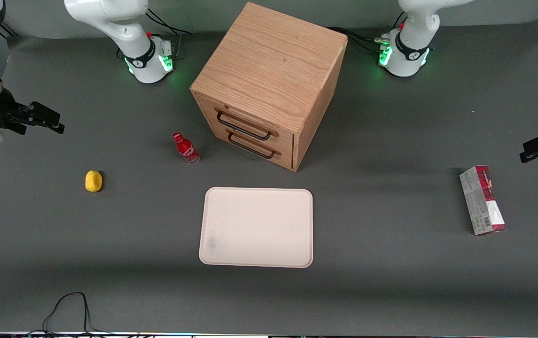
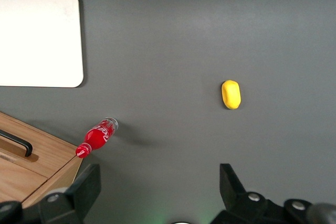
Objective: Place coke bottle on tray
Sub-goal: 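Move the right gripper toward the red Coca-Cola bottle lying by the cabinet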
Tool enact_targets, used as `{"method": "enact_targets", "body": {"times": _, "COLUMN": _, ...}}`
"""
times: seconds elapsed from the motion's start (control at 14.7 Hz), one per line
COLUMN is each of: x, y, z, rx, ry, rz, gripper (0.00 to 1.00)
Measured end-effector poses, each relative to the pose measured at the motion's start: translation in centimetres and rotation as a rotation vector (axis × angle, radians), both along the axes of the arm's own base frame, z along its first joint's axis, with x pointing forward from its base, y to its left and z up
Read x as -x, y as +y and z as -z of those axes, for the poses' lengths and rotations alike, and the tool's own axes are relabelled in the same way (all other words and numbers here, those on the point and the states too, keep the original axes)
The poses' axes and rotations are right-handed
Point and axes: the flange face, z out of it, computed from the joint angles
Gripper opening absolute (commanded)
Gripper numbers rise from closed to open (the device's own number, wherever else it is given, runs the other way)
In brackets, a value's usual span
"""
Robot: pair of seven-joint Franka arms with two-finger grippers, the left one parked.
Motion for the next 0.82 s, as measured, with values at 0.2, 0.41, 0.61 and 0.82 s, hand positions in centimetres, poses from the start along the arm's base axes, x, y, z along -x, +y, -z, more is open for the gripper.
{"method": "enact_targets", "body": {"times": 0.2, "x": 0.0, "y": 0.0, "z": 0.0, "rx": 0.0, "ry": -0.001, "rz": 0.0, "gripper": 1.0}}
{"method": "enact_targets", "body": {"times": 0.41, "x": -0.1, "y": 0.4, "z": 0.0, "rx": -0.002, "ry": -0.008, "rz": -0.007, "gripper": 1.0}}
{"method": "enact_targets", "body": {"times": 0.61, "x": -0.4, "y": 3.9, "z": 1.3, "rx": -0.02, "ry": 0.006, "rz": -0.061, "gripper": 1.0}}
{"method": "enact_targets", "body": {"times": 0.82, "x": -0.2, "y": 7.0, "z": 4.5, "rx": -0.081, "ry": 0.05, "rz": -0.06, "gripper": 1.0}}
